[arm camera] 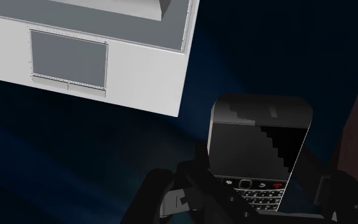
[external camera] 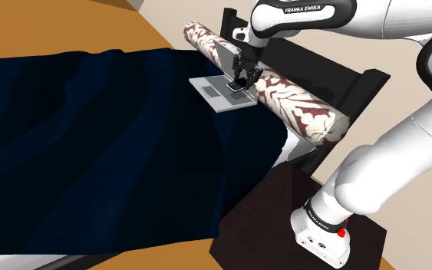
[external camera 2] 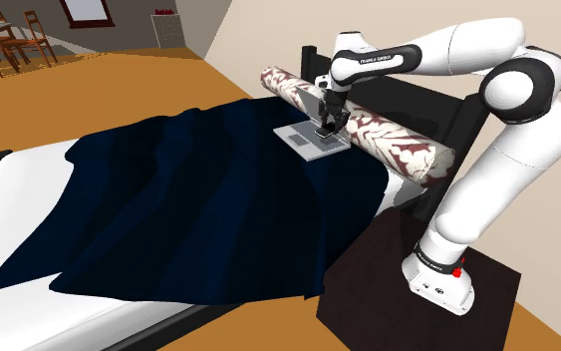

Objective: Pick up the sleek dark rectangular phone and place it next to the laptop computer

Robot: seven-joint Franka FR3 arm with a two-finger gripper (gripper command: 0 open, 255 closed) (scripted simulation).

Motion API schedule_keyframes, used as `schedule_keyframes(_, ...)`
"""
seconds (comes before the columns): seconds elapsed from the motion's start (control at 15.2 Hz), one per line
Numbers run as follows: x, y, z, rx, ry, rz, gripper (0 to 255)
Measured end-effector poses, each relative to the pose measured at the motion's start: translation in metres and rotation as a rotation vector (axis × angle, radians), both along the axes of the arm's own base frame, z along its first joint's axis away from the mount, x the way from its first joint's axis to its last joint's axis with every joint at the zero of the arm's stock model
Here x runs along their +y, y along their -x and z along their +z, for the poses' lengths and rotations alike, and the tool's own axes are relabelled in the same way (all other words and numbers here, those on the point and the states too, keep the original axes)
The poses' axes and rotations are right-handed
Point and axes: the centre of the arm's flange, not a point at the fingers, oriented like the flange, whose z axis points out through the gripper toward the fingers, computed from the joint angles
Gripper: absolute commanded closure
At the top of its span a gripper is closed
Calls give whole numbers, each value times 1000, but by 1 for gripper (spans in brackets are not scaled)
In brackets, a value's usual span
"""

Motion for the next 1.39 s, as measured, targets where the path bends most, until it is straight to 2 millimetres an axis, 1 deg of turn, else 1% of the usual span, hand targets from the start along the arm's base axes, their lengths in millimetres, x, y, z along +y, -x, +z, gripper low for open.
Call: schedule_keyframes(1.39,-1,1,-111,0,0,0,255)
